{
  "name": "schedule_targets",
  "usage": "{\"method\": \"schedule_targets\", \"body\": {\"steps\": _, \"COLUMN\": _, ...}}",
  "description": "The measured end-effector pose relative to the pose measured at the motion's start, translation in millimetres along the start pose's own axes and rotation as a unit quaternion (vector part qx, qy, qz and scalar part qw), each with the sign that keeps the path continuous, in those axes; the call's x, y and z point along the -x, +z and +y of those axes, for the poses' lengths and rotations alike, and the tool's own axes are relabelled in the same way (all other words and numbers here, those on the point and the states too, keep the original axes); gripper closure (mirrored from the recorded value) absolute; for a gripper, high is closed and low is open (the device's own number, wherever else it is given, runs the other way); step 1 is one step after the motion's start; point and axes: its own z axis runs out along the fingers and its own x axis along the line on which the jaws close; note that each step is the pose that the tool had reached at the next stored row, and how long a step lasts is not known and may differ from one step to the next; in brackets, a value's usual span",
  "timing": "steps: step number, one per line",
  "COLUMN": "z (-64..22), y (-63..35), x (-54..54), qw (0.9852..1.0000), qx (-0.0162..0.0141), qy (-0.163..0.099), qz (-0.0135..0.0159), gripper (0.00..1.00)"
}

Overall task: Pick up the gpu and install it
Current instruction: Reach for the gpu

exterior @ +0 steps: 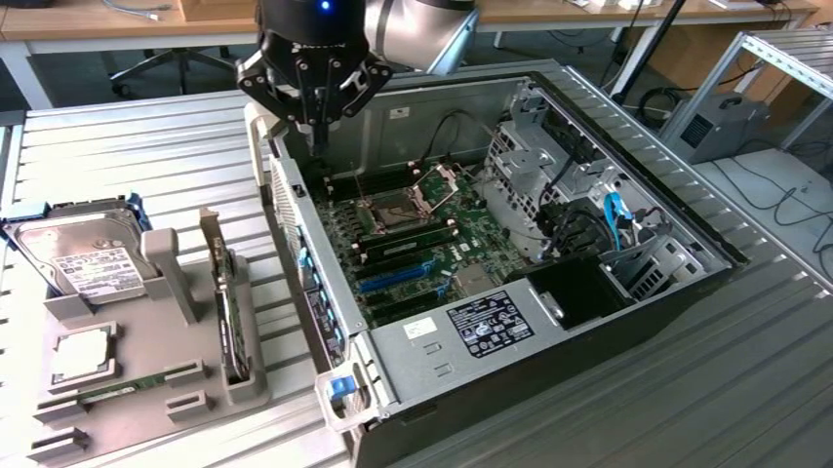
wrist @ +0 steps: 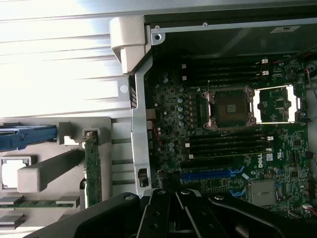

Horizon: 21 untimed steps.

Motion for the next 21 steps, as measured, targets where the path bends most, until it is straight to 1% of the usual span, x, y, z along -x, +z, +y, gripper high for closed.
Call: {"method": "schedule_targets", "body": {"steps": 21, "z": -0.5, "y": -0.1, "x": -7.3, "qw": 1.0, "qx": 0.0, "qy": 0.0, "qz": 0.0, "gripper": 0.89}}
